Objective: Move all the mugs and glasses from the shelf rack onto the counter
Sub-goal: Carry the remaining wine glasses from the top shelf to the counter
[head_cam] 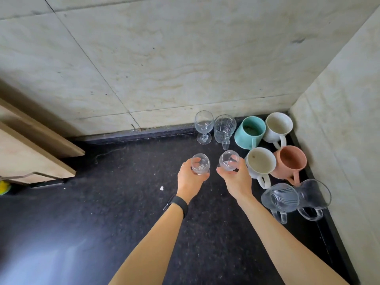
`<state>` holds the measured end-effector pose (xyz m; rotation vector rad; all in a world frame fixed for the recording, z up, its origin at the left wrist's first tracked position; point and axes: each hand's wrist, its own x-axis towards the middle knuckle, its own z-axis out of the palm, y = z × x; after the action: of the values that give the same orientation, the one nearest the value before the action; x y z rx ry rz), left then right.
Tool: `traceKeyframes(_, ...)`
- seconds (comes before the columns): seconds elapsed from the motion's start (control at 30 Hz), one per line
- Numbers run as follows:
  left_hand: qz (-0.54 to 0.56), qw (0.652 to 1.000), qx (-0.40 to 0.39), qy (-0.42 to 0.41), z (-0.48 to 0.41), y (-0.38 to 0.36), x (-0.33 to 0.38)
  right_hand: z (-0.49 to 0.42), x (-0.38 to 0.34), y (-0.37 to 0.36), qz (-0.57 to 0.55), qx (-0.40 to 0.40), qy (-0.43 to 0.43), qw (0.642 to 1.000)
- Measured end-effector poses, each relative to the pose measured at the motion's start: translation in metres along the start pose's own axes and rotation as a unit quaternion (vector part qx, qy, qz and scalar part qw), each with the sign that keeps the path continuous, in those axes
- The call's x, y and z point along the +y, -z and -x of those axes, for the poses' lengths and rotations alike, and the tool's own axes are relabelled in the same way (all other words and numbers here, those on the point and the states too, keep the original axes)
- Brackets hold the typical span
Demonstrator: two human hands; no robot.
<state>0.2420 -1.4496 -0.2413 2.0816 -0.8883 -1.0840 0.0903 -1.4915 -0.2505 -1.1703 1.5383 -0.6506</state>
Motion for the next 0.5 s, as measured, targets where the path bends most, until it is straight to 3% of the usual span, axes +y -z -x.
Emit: traceKeyframes(0.5, -0.006, 1.0, -0.002, -0.024, -0.043, -0.029, 0.009, -0.036, 0.005, -0.004, -0.034, 0.018, 0.003, 0.999)
